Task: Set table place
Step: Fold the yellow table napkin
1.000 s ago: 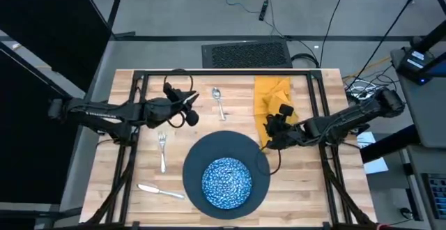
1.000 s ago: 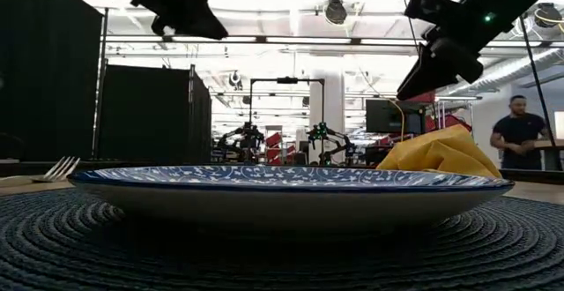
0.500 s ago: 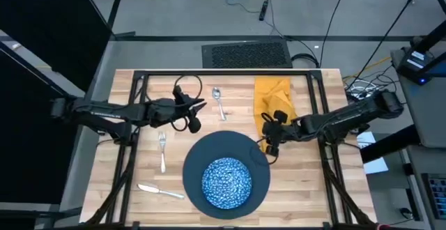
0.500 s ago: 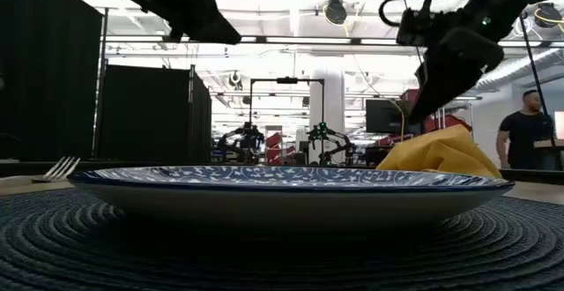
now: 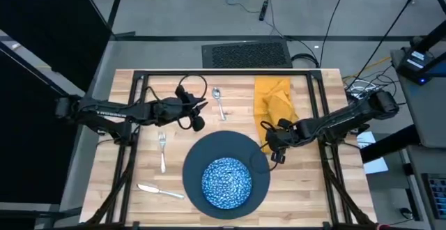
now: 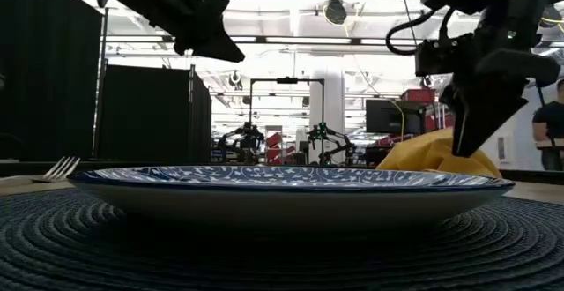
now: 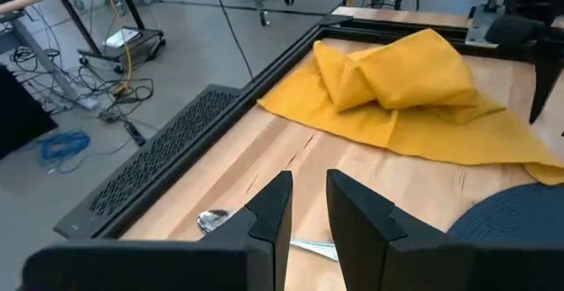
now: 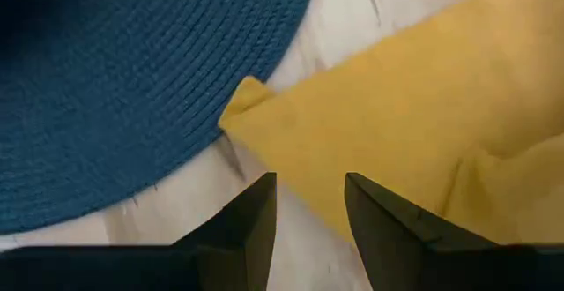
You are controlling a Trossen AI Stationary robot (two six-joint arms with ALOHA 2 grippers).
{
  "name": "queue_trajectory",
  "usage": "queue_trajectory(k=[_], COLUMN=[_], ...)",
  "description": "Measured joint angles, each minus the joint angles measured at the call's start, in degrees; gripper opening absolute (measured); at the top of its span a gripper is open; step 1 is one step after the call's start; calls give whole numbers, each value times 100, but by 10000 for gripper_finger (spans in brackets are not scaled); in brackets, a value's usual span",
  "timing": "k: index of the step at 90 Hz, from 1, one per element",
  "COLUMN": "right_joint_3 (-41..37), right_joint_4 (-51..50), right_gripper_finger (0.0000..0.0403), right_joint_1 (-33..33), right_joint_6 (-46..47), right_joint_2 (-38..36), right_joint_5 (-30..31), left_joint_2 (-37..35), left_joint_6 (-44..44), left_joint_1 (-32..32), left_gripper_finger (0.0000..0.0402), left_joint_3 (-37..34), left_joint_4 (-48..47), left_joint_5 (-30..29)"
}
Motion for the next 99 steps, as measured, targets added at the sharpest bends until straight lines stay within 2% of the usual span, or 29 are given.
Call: queue_trajectory(k=[35, 41, 49, 54, 72, 99], right_joint_3=[-807, -829, -787, -704, 80, 2092], right_joint_4=[1364, 1464, 1504, 1473, 1186, 867], right_gripper_finger=[122, 99, 33, 12, 1, 0], right_joint_1=[-143, -179, -180, -184, -381, -722], right_joint_6=[-42, -63, -312, -574, -1534, -3160], right_joint_2=[308, 307, 321, 334, 333, 331], right_joint_5=[7, -1, 6, 44, 370, 476], left_joint_2=[-3, -3, -3, -3, -3, -3], left_joint_6=[-4, -4, -4, 1, 179, 151], left_joint_1=[0, 0, 0, 0, -2, 0], left_gripper_finger=[59, 59, 59, 59, 59, 59], left_joint_3=[2, 1, 2, 0, 0, 2], left_joint_4=[168, 162, 165, 167, 291, 259], left_joint_5=[207, 208, 216, 290, 664, 664])
